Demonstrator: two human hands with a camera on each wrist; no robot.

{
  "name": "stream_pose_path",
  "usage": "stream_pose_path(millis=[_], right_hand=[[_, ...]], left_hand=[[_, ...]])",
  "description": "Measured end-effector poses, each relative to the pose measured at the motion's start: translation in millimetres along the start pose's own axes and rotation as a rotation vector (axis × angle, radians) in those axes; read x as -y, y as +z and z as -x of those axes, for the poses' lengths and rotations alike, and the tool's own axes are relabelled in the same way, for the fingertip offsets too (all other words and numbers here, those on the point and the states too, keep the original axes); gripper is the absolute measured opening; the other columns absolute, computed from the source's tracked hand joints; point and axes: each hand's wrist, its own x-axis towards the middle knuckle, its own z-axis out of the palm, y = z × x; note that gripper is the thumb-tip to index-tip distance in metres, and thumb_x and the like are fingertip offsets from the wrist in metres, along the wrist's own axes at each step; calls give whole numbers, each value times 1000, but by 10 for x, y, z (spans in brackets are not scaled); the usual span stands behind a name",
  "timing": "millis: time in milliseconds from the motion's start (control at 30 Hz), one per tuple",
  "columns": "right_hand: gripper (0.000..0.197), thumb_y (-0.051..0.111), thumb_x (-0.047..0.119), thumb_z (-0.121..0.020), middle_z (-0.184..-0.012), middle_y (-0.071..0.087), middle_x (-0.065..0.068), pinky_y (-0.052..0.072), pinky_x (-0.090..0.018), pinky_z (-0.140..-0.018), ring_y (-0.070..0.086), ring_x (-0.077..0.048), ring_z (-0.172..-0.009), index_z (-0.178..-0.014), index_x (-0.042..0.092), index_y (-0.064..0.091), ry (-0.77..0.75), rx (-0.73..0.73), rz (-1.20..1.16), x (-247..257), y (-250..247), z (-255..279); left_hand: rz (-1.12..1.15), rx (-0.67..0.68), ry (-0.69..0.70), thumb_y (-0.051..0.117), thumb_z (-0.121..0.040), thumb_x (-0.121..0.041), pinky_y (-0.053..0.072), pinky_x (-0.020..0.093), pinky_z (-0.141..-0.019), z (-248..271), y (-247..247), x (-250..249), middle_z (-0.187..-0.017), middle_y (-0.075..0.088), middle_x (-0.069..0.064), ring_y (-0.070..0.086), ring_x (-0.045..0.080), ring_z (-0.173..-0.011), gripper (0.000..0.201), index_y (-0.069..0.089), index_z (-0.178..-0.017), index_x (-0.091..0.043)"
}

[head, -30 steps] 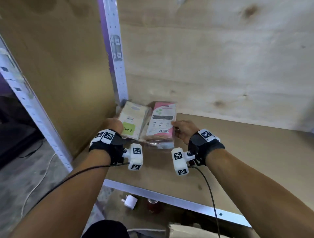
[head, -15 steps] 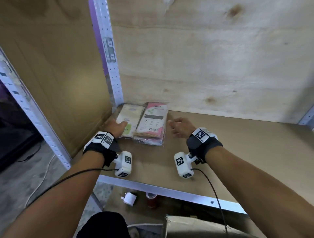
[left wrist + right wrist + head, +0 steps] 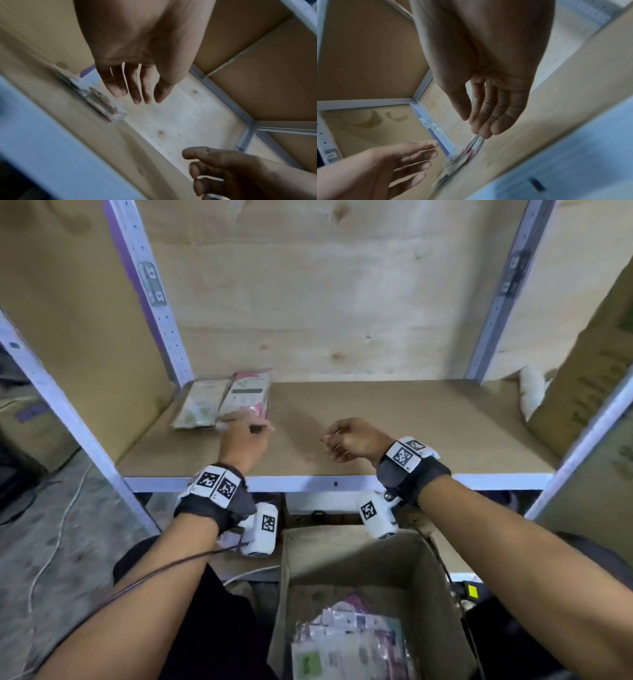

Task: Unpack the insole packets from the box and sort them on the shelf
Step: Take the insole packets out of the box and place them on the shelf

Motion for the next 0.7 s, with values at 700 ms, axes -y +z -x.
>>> stream_pose_path(millis=[700], right_hand=[[19,67,14,-91,-72,68,-8,51,-23,-51,62,-16,-57,-75,14,57,346,146,248,-2297,150,880]], left_hand=[[-254,788,-343,63,-90,-27,58,39,-89,1579,1784,897,-91,76,11,71,27,-85,23,76,-88,-8]])
